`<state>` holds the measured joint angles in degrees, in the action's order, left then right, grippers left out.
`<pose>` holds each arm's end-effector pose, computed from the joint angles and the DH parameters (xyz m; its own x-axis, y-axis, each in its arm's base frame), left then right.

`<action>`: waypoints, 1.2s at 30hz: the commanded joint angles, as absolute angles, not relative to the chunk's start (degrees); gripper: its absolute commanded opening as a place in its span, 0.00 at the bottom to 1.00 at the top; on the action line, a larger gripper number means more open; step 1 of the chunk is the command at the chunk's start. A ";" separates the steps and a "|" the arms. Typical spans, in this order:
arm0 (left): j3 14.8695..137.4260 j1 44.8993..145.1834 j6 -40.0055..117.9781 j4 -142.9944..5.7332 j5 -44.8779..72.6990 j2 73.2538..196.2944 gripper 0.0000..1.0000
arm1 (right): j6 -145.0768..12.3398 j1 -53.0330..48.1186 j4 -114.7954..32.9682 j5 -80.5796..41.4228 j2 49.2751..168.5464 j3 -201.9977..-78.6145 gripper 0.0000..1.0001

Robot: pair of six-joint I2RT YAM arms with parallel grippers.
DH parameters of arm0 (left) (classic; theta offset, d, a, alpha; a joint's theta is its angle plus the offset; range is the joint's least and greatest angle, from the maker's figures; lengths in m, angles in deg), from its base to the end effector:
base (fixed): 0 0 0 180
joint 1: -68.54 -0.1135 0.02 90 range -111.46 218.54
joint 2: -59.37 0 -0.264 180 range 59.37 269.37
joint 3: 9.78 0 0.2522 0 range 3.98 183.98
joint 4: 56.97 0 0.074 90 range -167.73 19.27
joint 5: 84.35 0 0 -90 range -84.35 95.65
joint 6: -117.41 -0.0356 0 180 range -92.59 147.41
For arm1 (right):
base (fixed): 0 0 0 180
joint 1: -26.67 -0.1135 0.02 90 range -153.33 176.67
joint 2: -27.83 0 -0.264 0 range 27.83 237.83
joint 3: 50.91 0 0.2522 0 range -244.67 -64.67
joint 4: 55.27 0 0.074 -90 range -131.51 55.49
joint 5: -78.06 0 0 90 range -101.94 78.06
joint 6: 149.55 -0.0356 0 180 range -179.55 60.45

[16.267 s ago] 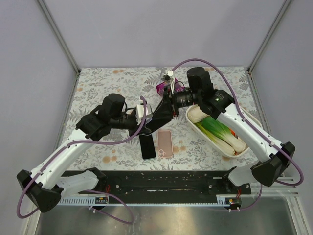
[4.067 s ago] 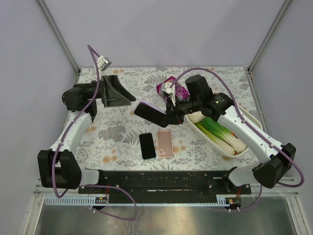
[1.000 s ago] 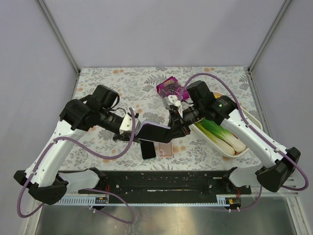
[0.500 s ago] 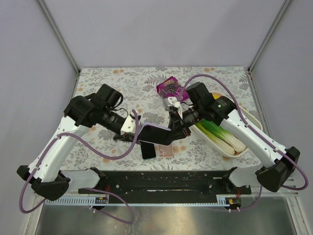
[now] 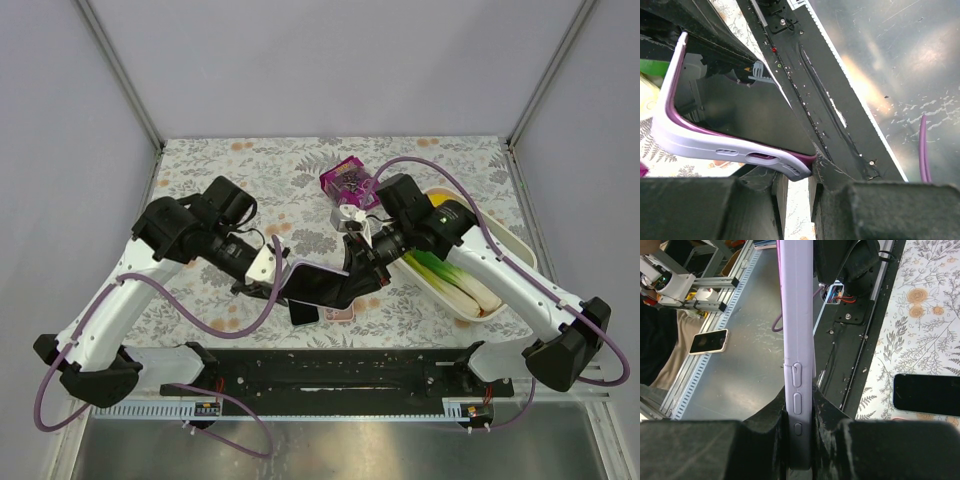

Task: Take the phone out of the phone case
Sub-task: Remove the phone case from the phone.

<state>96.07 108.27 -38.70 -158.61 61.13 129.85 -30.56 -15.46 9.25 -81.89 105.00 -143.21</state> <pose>0.1161 -0.1346 0.4221 0.2792 0.4417 -0.8526 0.8937 -0.4443 0.0625 0.1711 0.1998 0.3713 -0.1612 -0.3699 -0.9150 -0.8707 -0.3832 0.3083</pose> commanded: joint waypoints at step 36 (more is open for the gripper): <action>90.28 104.40 -21.55 -130.41 56.98 123.27 0.50 | -35.30 -18.33 -2.13 -76.54 101.92 -141.40 0.00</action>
